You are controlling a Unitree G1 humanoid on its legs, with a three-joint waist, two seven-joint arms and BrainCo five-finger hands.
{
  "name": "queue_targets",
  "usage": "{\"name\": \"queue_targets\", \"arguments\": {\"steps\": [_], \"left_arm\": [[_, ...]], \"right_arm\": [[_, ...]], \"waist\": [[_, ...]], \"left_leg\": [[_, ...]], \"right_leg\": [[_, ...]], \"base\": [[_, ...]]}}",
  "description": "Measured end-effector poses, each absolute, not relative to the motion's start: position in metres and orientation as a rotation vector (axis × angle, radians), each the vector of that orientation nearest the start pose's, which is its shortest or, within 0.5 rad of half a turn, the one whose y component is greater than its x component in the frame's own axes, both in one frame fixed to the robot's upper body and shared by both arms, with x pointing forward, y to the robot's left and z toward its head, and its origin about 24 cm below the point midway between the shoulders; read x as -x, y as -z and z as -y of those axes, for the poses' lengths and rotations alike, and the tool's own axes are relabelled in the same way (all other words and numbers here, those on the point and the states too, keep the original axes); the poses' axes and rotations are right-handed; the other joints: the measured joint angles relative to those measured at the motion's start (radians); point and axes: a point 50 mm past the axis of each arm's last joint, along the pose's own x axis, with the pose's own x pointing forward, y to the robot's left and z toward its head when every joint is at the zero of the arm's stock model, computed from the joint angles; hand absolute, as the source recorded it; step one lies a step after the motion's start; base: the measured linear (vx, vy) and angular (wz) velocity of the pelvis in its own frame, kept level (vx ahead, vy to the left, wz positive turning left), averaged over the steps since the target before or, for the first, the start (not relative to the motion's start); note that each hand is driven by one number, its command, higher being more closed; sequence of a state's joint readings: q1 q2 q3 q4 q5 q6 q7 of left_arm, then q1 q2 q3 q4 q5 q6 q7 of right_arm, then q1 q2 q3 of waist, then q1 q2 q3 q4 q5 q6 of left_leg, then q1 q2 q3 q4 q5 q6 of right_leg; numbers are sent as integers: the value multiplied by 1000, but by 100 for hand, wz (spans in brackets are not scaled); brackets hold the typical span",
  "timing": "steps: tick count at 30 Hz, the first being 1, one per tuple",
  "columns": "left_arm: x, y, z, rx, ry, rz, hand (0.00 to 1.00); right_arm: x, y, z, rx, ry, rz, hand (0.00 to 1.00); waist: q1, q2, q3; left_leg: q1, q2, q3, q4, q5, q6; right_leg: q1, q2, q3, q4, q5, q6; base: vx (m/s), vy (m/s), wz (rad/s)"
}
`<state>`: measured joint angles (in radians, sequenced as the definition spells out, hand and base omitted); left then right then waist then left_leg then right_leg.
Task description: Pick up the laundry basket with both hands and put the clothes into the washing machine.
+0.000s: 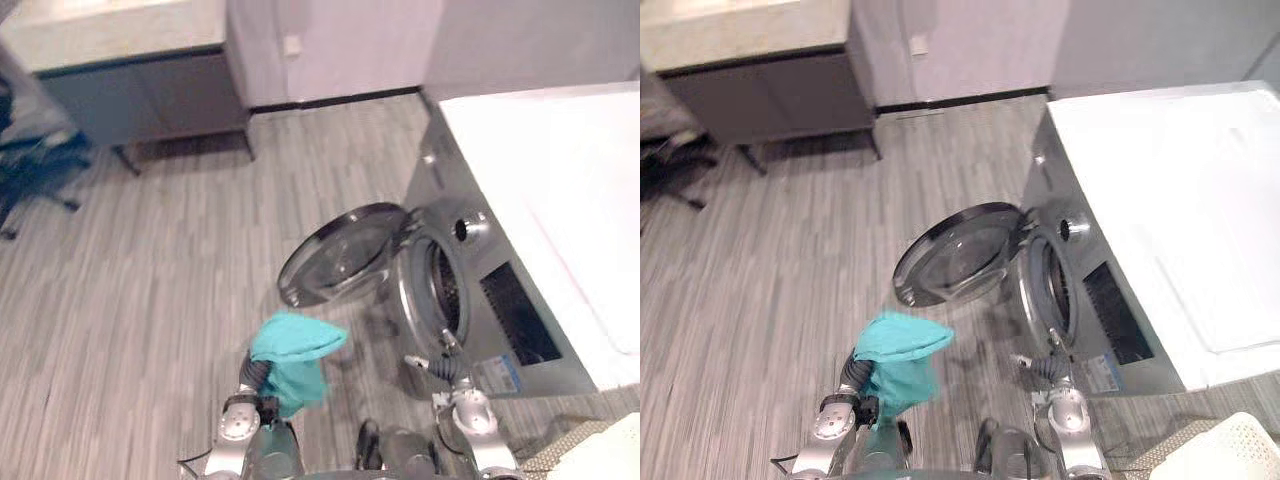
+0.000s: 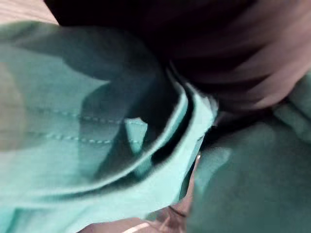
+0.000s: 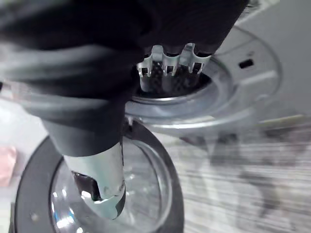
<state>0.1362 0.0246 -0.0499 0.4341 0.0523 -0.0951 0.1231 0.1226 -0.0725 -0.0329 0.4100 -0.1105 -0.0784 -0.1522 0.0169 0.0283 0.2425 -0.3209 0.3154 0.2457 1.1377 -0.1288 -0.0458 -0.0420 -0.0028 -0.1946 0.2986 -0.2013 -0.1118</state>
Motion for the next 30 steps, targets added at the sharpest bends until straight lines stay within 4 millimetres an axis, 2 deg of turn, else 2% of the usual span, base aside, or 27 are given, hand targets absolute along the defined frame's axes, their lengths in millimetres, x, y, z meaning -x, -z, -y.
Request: {"name": "queue_targets", "arguments": {"steps": [1, 2, 4, 5, 6, 7, 8, 9, 10, 11, 14, 15, 16, 17, 18, 20, 21, 23, 25, 26, 27, 28, 29, 30], "left_arm": [[-191, 74, -157, -100, -91, -461, 100], [-191, 74, -154, -101, -76, -462, 100], [-192, 74, -148, -102, -46, -461, 100], [-192, 74, -144, -108, -26, -459, 100], [-190, 76, -139, -111, -11, -469, 100], [-188, 79, -138, -114, -7, -482, 100], [-191, 85, -140, -148, 12, -516, 100], [-194, 84, -145, -173, 13, -516, 100], [-196, 83, -147, -182, 13, -509, 100], [-197, 82, -151, -194, 11, -505, 100], [-192, 88, -161, -228, 5, -535, 100], [-191, 89, -163, -235, 3, -541, 100], [-192, 88, -168, -242, -8, -542, 100], [-192, 88, -169, -242, -15, -542, 100], [-193, 87, -171, -242, -22, -538, 100], [-195, 86, -171, -241, -22, -533, 100], [-197, 85, -171, -239, -27, -527, 100], [-201, 83, -169, -237, -36, -512, 100], [-201, 82, -168, -224, -48, -511, 100], [-198, 84, -170, -217, -60, -521, 100], [-195, 86, -169, -209, -62, -532, 100], [-194, 87, -168, -206, -62, -536, 100], [-194, 87, -165, -193, -60, -544, 100], [-193, 88, -163, -185, -60, -549, 100]], "right_arm": [[-194, 67, 189, 194, 194, -447, 0], [-193, 70, 188, 184, 200, -467, 0], [-188, 74, 188, 184, 202, -492, 0], [-186, 79, 189, 189, 206, -517, 0], [-182, 85, 196, 212, 214, -548, 0], [-180, 89, 199, 227, 212, -573, 0], [-180, 98, 190, 208, 205, -624, 0], [-176, 101, 185, 201, 199, -640, 0], [-175, 102, 184, 199, 198, -643, 0], [-175, 103, 184, 200, 196, -648, 0], [-185, 102, 183, 204, 186, -635, 0], [-187, 102, 183, 204, 184, -636, 0], [-192, 103, 181, 211, 171, -643, 0], [-194, 104, 180, 217, 162, -648, 0], [-197, 104, 180, 227, 153, -654, 0], [-197, 106, 182, 249, 141, -664, 0], [-194, 107, 188, 267, 145, -675, 0], [-185, 111, 193, 281, 151, -701, 0], [-181, 114, 195, 287, 150, -719, 0], [-180, 115, 193, 286, 145, -723, 0], [-175, 116, 195, 291, 150, -733, 0], [-173, 117, 197, 295, 152, -739, 0], [-167, 119, 201, 305, 164, -754, 0], [-166, 119, 204, 311, 186, -755, 0]], "waist": [[5, -5, 3], [9, -10, 5], [10, -23, 10], [15, -8, 0], [22, 13, -12], [28, 34, -18], [12, -8, -21], [-3, -29, -30], [0, -35, -32], [2, -39, -35], [1, -40, -37], [0, -41, -37], [3, -40, -37], [2, -38, -37], [0, -34, -37], [-1, -34, -37], [-8, -19, -33], [-20, -4, -38], [-19, 6, -42], [-18, 12, -40], [-20, 20, -35], [-20, 24, -31], [-18, 23, -25], [-16, 23, -22]], "left_leg": [[-16, -2, 6, -38, -18, 14], [-37, -14, 1, -169, -53, 25], [-46, -75, -60, -382, -71, 21], [-37, -145, -194, -601, -51, -10], [5, -179, -337, -796, -6, -69], [28, -176, -391, -849, 95, -113], [40, -212, -365, -816, 82, -76], [43, -229, -332, -792, 59, -56], [47, -229, -297, -770, 39, -42], [61, -229, -254, -749, 15, -30], [99, -242, -210, -778, 13, -27], [108, -240, -193, -795, 10, -22], [126, -221, -133, -837, 10, -14], [135, -210, -98, -853, 14, -10], [157, -190, -27, -880, 19, -6], [203, -172, 74, -917, 21, -1], [235, -174, 108, -940, 20, -2], [257, -178, 124, -973, 15, -17], [254, -157, 107, -962, -10, -46], [249, -123, 110, -928, -29, -62], [240, -83, 110, -862, -43, -86], [231, -65, 104, -816, -44, -90], [177, -32, 50, -664, -31, -106], [121, -23, -13, -520, 10, -102]], "right_leg": [[11, -3, 25, -10, 0, 0], [35, -13, 73, -20, -5, 9], [55, -36, 140, -19, -32, 56], [50, -53, 202, -3, -55, 95], [35, -43, 262, 11, -78, 136], [35, -25, 298, 16, -92, 159], [34, -64, 342, 18, -94, 180], [33, -88, 348, 20, -85, 190], [33, -96, 367, 22, -78, 193], [32, -109, 398, 19, -63, 211], [5, -132, 449, -23, 5, 241], [-5, -134, 448, -31, 16, 257], [-56, -137, 419, -40, 58, 283], [-79, -137, 384, -41, 82, 286], [-105, -148, 248, -56, 119, 252], [-116, -205, -56, -21, 76, 165], [-115, -248, -165, -12, 91, 142], [-97, -235, -184, -59, 131, 177], [-92, -194, -167, -105, 146, 178], [-90, -165, -160, -113, 142, 178], [-87, -143, -157, -101, 126, 161], [-81, -136, -149, -97, 115, 159], [-66, -120, -136, -86, 98, 155], [-50, -117, -117, -84, 100, 155]], "base": [[330, 159, -121], [313, 227, -118], [314, 305, -117], [303, 435, -145], [314, 471, -168], [286, 476, -142], [260, 393, -86], [228, 360, -64], [219, 351, -76], [148, 287, -100], [65, 217, -98], [0, 72, -136], [-28, 26, -135], [-101, 22, -191], [-105, -12, -167], [-115, -49, -150], [-98, -19, -111], [-46, 7, -74], [16, -56, -58], [70, -140, -59], [92, -146, -48], [119, -149, -30], [136, -165, -31], [154, -179, -41]]}}
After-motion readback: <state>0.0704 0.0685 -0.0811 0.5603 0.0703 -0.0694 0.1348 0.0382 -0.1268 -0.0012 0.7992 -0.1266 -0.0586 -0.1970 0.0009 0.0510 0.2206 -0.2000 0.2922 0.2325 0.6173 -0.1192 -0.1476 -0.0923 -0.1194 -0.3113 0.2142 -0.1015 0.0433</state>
